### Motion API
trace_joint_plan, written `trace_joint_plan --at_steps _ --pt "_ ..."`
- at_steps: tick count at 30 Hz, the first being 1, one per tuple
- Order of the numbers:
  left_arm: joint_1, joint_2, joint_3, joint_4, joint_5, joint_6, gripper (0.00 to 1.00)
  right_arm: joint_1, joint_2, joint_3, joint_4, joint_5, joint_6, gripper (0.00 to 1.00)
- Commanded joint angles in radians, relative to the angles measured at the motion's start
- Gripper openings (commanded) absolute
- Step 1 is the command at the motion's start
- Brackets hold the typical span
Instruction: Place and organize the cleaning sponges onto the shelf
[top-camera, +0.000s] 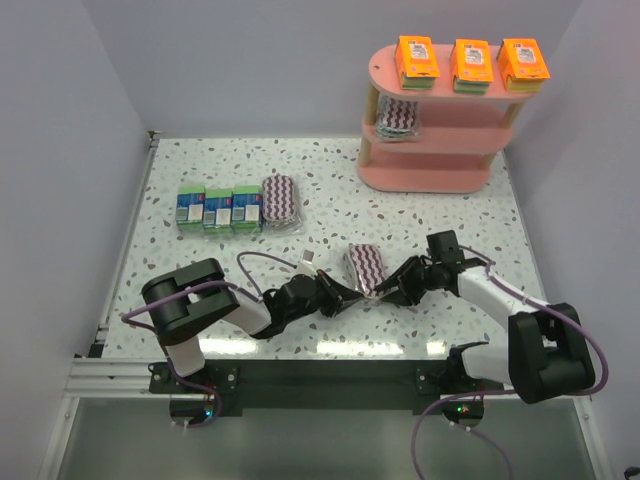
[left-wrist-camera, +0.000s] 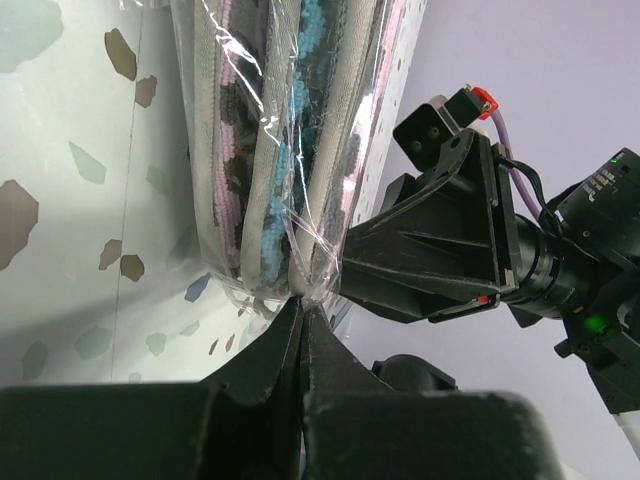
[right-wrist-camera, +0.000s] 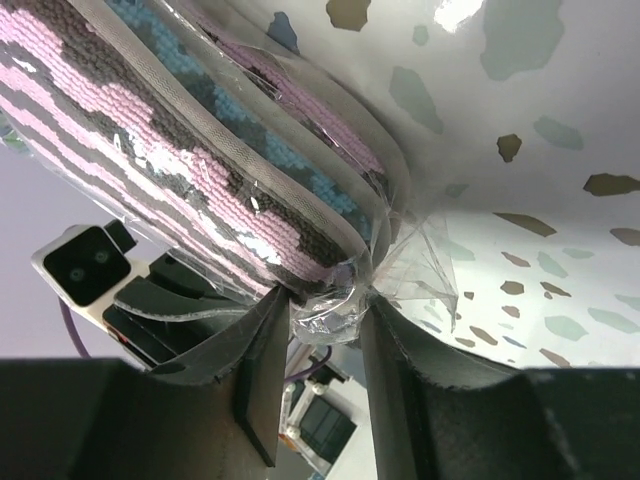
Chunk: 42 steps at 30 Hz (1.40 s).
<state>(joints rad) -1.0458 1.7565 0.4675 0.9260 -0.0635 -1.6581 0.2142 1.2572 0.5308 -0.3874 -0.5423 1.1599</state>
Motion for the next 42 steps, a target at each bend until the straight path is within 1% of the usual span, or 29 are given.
trace_joint_plan --at_steps 1,2,3,5,9,11,14,15,16,17,18,20,21,23,24,26,27,28,29,30,31,32,33,36,38,40,41,42 --pt "-0.02 -0.017 -0.003 0.073 0.053 -0.011 0.0 -0.009 0.025 0.028 0.065 0.153 -0.023 0.38" --pt "-0.02 -0.017 -0.004 0.071 0.051 -0.009 0.0 -0.009 0.036 0.031 0.068 0.159 -0.029 0.4" --pt "-0.02 -0.015 -0.004 0.07 0.056 -0.011 0.0 -0.007 0.054 0.029 0.079 0.159 -0.034 0.43" --pt "-0.02 -0.003 -0.009 0.074 0.059 -0.02 0.0 -0.007 0.074 0.028 0.096 0.162 -0.04 0.46" --pt "-0.022 0.021 -0.009 0.108 0.082 -0.034 0.0 -0.007 0.094 0.024 0.111 0.188 -0.058 0.46" --pt "-0.022 0.029 -0.009 0.112 0.085 -0.035 0.0 -0.007 0.102 0.02 0.119 0.196 -0.065 0.41" --pt "-0.02 0.026 -0.007 0.112 0.085 -0.031 0.0 -0.007 0.11 0.006 0.137 0.205 -0.066 0.3" --pt "-0.02 0.024 -0.006 0.109 0.085 -0.026 0.04 -0.007 0.111 0.003 0.146 0.205 -0.068 0.26" --pt "-0.02 0.02 -0.006 0.105 0.085 -0.025 0.08 -0.007 0.113 0.001 0.148 0.206 -0.068 0.19" --pt "-0.019 0.008 -0.007 0.1 0.082 -0.022 0.11 -0.007 0.111 0.001 0.147 0.203 -0.069 0.15" --pt "-0.019 -0.002 -0.009 0.088 0.074 -0.016 0.18 -0.007 0.108 0.003 0.14 0.203 -0.074 0.06" --pt "-0.017 -0.038 -0.012 0.057 0.068 -0.008 0.28 -0.007 0.094 0.009 0.133 0.203 -0.075 0.0" --pt "-0.016 -0.054 -0.013 0.018 0.067 0.006 0.35 -0.007 0.09 0.011 0.125 0.2 -0.077 0.0" --pt "-0.013 -0.103 -0.009 -0.036 0.067 0.018 0.41 -0.007 0.081 0.018 0.119 0.196 -0.08 0.0" --pt "-0.01 -0.12 -0.007 -0.085 0.067 0.03 0.46 -0.007 0.079 0.02 0.116 0.188 -0.081 0.0" --pt "0.0 -0.181 -0.01 -0.131 0.067 0.044 0.51 -0.009 0.076 0.029 0.113 0.179 -0.08 0.0" --pt "0.004 -0.205 -0.007 -0.203 0.067 0.06 0.64 -0.007 0.065 0.032 0.107 0.173 -0.077 0.0" --pt "0.007 -0.233 0.0 -0.241 0.065 0.072 0.7 -0.009 0.059 0.041 0.104 0.157 -0.077 0.0" --pt "0.012 -0.297 0.002 -0.274 0.059 0.09 0.77 -0.009 0.05 0.05 0.096 0.151 -0.074 0.0" --pt "0.015 -0.334 0.022 -0.37 0.026 0.134 0.87 -0.009 0.021 0.06 0.081 0.145 -0.068 0.0" --pt "0.018 -0.371 0.04 -0.436 0.012 0.158 0.9 -0.009 0.005 0.086 0.071 0.134 -0.066 0.0" --pt "0.021 -0.443 0.06 -0.502 -0.005 0.187 0.91 -0.01 -0.016 0.101 0.058 0.133 -0.066 0.0" --pt "0.023 -0.478 0.097 -0.618 -0.047 0.246 0.94 -0.016 -0.051 0.116 0.024 0.131 -0.066 0.0" --pt "0.032 -0.612 0.15 -0.79 -0.132 0.328 1.0 -0.062 -0.102 0.17 -0.031 0.091 -0.066 0.0" --pt "0.055 -0.693 0.163 -0.844 -0.159 0.353 1.0 -0.099 -0.153 0.207 -0.06 0.058 -0.068 0.0" --pt "0.081 -0.739 0.166 -0.904 -0.168 0.373 1.0 -0.169 -0.189 0.248 -0.102 0.03 -0.08 0.0" --pt "0.114 -0.777 0.166 -0.92 -0.165 0.379 1.0 -0.194 -0.199 0.264 -0.132 0.004 -0.085 0.0" --pt "0.131 -0.795 0.166 -0.965 -0.162 0.395 1.0 -0.247 -0.203 0.28 -0.151 -0.011 -0.098 0.0"
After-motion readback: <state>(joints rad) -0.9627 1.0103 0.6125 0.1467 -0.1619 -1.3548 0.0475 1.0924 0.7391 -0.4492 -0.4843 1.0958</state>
